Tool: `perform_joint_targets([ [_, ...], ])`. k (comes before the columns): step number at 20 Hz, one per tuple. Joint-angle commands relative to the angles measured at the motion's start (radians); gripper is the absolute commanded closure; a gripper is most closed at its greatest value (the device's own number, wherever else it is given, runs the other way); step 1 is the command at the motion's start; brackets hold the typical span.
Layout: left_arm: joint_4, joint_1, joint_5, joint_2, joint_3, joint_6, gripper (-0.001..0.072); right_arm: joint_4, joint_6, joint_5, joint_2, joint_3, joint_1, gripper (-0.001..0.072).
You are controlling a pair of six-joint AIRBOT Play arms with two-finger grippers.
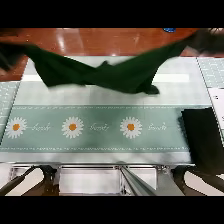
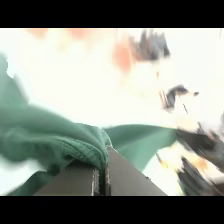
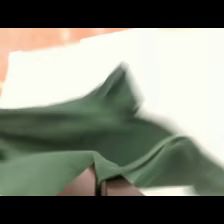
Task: Fold the shirts.
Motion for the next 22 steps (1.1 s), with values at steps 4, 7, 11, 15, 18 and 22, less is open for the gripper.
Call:
perform_joint_targets([
  [4, 0.555, 0.078, 0.081, 0.177, 0.521, -0.273, 0.0689, -0.257, 0.111, 0.061, 0.253, 0.346, -0.007, 0.0691],
  [7, 0.692, 0.084, 0.066, 0.281, 0.605, -0.311, 0.0688, -0.369, 0.151, 0.120, 0.385, 0.346, -0.007, 0.0691],
  [11, 0.902, -0.020, 0.039, 0.445, 0.611, -0.311, 0.0688, -0.448, 0.175, 0.238, 0.517, 0.346, -0.007, 0.0691],
  [15, 1.217, -0.306, -0.050, 0.568, 0.610, -0.386, 0.0688, -0.505, 0.204, 0.398, 0.587, 0.345, -0.007, 0.0691],
  [18, 1.378, -0.441, -0.159, 0.619, 0.610, -0.476, 0.0688, -0.571, 0.229, 0.518, 0.603, 0.342, -0.007, 0.0691],
  [22, 1.491, -0.459, -0.339, 0.609, 0.609, -0.500, 0.0688, -0.593, 0.245, 0.576, 0.603, 0.282, -0.007, 0.0691],
])
